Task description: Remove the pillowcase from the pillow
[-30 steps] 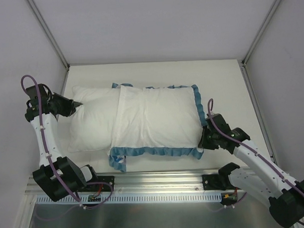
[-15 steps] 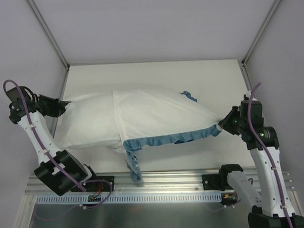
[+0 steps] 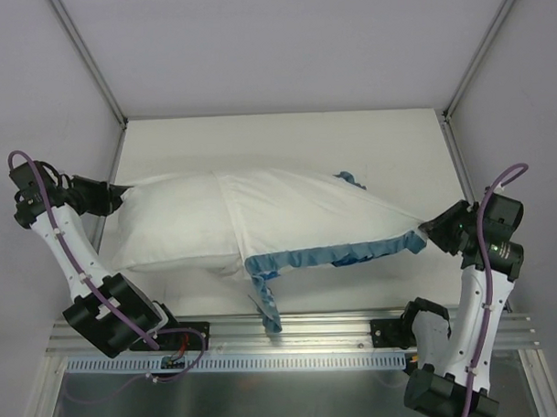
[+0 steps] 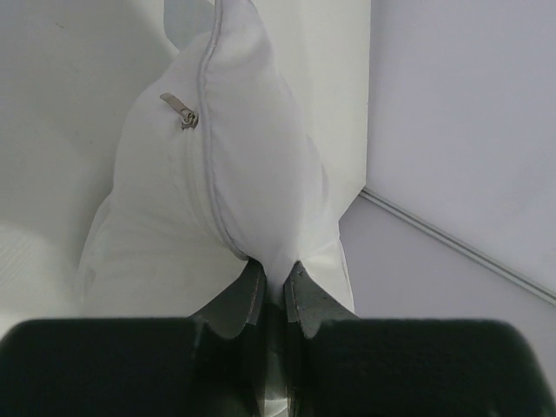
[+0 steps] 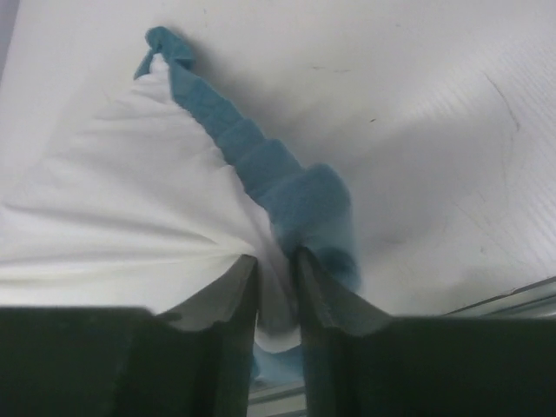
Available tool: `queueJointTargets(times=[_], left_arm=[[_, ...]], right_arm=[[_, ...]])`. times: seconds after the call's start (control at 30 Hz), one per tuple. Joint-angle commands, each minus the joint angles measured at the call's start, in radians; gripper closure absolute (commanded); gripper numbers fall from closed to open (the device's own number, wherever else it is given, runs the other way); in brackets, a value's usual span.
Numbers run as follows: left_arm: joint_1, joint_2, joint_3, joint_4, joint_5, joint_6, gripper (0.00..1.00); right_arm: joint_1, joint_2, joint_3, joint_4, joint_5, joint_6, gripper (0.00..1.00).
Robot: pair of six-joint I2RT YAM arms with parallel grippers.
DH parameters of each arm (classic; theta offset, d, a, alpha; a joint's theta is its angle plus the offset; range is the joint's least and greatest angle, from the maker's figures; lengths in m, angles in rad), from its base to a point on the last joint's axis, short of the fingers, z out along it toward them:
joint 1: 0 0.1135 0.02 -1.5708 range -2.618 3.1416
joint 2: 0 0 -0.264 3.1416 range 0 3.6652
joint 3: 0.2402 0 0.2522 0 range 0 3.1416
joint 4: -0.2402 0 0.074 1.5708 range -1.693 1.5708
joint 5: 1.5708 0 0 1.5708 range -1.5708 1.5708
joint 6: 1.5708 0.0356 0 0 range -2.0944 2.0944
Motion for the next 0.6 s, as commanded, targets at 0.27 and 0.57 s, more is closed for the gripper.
queueJointTargets(times=[0.27,0.57], left_arm=[[-0.132,-0.023,0.007,0.239,-0.115,0.002,1.00],[-0.250,0.033,0.028,0.239,-0.037,0.108,1.00]], right_arm=[[0.173,-0.102,-0.081,0.175,0.165,0.014,0.07],[0.453,0.265,0.047,0.332,0.248,0.121,0.01]])
